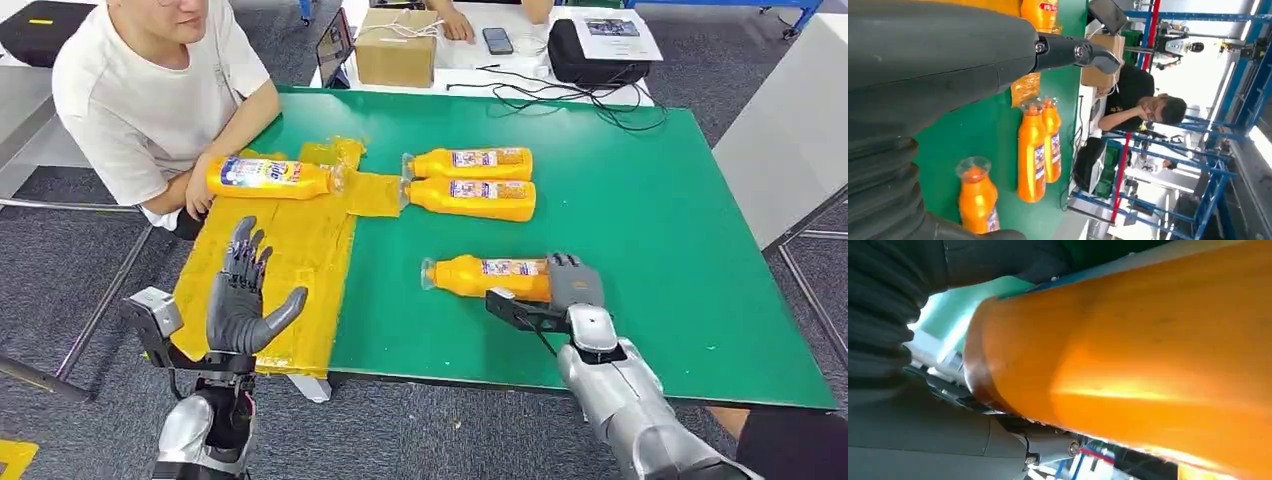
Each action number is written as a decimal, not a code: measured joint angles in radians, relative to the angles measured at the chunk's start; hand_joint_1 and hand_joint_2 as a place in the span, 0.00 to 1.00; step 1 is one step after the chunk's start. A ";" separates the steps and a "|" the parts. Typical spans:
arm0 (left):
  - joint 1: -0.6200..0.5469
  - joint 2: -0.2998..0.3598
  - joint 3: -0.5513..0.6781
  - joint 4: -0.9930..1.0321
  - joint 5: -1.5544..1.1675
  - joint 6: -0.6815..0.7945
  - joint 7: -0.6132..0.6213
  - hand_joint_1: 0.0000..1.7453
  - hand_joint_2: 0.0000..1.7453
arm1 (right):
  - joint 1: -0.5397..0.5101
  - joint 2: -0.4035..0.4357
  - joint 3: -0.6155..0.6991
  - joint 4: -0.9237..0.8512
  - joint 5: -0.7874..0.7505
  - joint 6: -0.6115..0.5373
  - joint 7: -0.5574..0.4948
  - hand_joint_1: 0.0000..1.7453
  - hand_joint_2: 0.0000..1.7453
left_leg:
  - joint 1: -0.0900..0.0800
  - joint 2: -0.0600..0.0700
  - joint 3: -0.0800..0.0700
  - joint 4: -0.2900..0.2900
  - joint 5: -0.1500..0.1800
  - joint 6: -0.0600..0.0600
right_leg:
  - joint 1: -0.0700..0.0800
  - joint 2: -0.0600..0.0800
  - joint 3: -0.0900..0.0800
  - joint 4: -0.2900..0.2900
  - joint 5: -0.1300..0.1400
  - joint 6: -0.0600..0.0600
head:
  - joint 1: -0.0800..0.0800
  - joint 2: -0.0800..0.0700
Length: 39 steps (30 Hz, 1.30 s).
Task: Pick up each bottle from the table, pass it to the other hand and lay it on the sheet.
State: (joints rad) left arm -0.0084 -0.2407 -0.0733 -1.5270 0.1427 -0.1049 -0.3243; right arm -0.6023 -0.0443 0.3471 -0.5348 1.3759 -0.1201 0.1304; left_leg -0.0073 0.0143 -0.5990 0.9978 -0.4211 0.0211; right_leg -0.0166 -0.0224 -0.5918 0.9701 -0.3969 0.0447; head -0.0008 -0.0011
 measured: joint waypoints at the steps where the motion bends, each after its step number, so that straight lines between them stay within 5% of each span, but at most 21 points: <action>1: -0.005 0.001 -0.003 0.005 -0.001 0.000 0.000 0.00 1.00 | -0.009 -0.002 -0.004 0.012 -0.016 0.007 -0.014 1.00 1.00 | 0.000 0.000 0.000 0.000 0.000 0.000 | 0.000 0.000 0.000 0.000 0.000 0.000 | 0.000 0.000; 13: -0.062 0.018 -0.040 0.084 0.029 -0.001 -0.024 0.00 1.00 | -0.062 -0.032 -0.063 0.110 -0.175 0.077 -0.163 1.00 1.00 | 0.000 0.000 0.003 0.000 0.000 0.000 | 0.000 0.000 0.003 0.000 0.000 0.000 | 0.000 0.000; 25: -0.070 0.022 -0.079 0.134 0.114 -0.033 -0.090 0.00 1.00 | 0.044 0.017 -0.215 0.058 -0.653 0.069 -0.636 1.00 1.00 | 0.001 0.005 0.005 0.000 -0.002 0.000 | 0.001 0.003 0.004 0.000 0.001 0.000 | 0.000 0.000; 34: -0.064 0.019 -0.084 0.138 0.113 -0.033 -0.093 0.00 1.00 | 0.060 0.025 -0.222 0.046 -0.680 0.064 -0.646 1.00 1.00 | 0.001 0.005 0.005 0.000 -0.002 0.000 | 0.001 0.003 0.004 0.000 0.000 0.000 | 0.000 0.000; 38: -0.021 -0.010 -0.131 0.205 0.084 -0.024 -0.140 0.00 1.00 | 0.169 0.103 -0.255 -0.123 -0.858 0.051 -0.665 1.00 1.00 | 0.001 0.003 -0.004 0.000 -0.001 0.000 | 0.002 0.002 -0.004 0.000 0.000 0.000 | 0.000 0.000; 39: -0.004 -0.012 -0.155 0.225 -0.041 0.076 -0.194 0.00 1.00 | 0.221 0.124 -0.266 -0.217 -0.954 0.009 -0.706 1.00 1.00 | 0.000 0.000 -0.007 0.000 -0.002 0.000 | 0.001 0.001 -0.005 0.000 0.000 0.000 | 0.000 0.000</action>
State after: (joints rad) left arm -0.0127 -0.2529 -0.2285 -1.3020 0.1015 -0.0287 -0.5182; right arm -0.3817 0.0801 0.0812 -0.7516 0.4214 -0.1107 -0.5753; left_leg -0.0070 0.0145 -0.6055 0.9977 -0.4229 0.0213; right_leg -0.0159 -0.0216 -0.5965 0.9700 -0.3968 0.0449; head -0.0004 -0.0011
